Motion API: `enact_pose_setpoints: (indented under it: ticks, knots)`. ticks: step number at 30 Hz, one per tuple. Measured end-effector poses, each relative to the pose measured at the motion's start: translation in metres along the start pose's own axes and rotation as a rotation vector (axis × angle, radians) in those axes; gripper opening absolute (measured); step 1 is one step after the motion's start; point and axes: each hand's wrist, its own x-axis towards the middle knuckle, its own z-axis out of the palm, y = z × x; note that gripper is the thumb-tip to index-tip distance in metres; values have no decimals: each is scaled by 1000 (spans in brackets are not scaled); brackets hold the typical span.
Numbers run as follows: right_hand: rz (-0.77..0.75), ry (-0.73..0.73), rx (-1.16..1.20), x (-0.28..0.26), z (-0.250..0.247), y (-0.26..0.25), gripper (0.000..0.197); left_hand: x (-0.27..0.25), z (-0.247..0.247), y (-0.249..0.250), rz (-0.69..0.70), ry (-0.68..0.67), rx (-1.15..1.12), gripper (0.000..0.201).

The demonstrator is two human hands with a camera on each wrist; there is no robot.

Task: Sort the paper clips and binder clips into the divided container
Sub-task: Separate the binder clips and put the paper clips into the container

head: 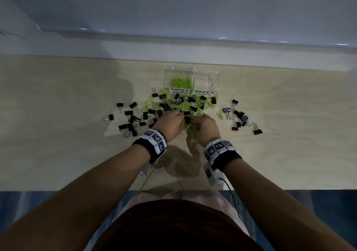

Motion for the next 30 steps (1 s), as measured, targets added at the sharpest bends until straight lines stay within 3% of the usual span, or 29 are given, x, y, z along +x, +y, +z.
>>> enact_pose_setpoints:
  ticks: [4,9,16,20,25,28,30]
  knots:
    - [92,25,42,-1,-9,15,11,-5,-6,-7,-23,-4,-111,9]
    - [211,11,343,-3,-38,18,9,-11,-25,-15,-117,22,-447,4]
    - [72,107,498,52,-80,-28,5,30,-82,-13,-188,302,-578,8]
    - [-1,181,338,91,-85,-57,15,64,-102,-10,-216,434,-588,10]
    - [-60,173,142,82,-72,-44,27,54,-96,-9,-188,300,-451,34]
    - [-193,92,39,53,-52,-23,18,23,-69,-21,-92,231,-294,26]
    - [-262,-28,-43,38,-35,-12,23,5,-48,-31,-34,98,-175,24]
